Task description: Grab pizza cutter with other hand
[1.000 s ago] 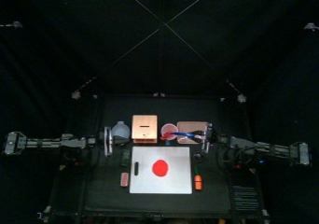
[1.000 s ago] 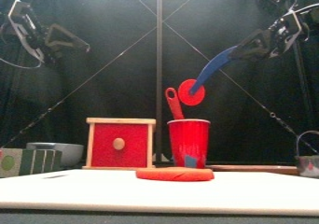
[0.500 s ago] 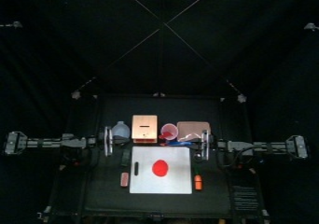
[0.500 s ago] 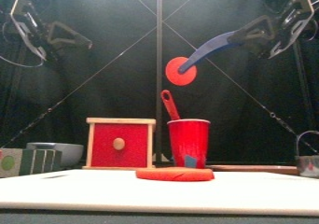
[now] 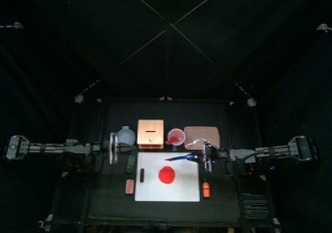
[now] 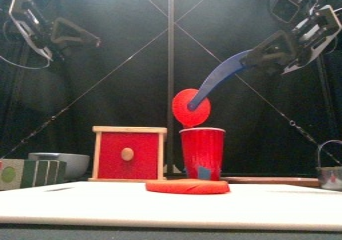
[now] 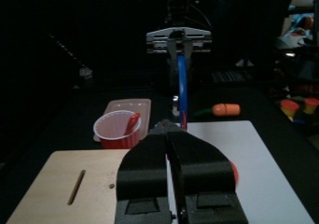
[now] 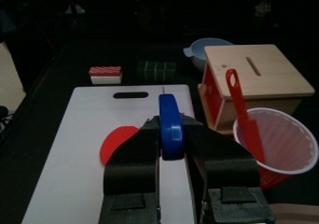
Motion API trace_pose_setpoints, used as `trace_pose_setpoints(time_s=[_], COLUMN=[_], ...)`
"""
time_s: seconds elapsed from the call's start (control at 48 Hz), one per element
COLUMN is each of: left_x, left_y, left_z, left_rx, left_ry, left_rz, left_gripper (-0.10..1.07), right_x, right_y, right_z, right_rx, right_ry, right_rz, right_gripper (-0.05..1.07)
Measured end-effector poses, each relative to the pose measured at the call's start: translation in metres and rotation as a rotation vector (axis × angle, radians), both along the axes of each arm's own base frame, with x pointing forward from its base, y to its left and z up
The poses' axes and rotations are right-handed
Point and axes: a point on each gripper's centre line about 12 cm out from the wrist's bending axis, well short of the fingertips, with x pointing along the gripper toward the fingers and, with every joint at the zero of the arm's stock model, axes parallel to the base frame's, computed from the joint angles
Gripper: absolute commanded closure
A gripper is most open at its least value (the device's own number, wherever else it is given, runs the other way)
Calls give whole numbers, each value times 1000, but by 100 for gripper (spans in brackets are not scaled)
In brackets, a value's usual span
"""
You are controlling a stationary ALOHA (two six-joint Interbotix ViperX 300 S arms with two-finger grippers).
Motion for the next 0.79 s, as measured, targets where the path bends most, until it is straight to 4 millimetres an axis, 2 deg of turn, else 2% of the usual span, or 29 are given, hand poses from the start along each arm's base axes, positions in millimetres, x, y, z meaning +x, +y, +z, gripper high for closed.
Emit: trace_pose_setpoints(time_s=[0.271,0.5,0.792], left_x=[31,57,90], left_y=[-13,-23,-33], left_z=[-14,-27,-58], left_rx=[-16,-107,-89], left_ry=[77,122,166], left_rz=[-49,-40,-52], left_gripper=[38,17,17], right_x=[30,54,74], right_y=[2,5,8], right_z=[-15,-22,-32], right_rx=[8,-7,-7], right_ry=[-26,-14,11], right_rz=[8,23,30], right_gripper=[74,74,74])
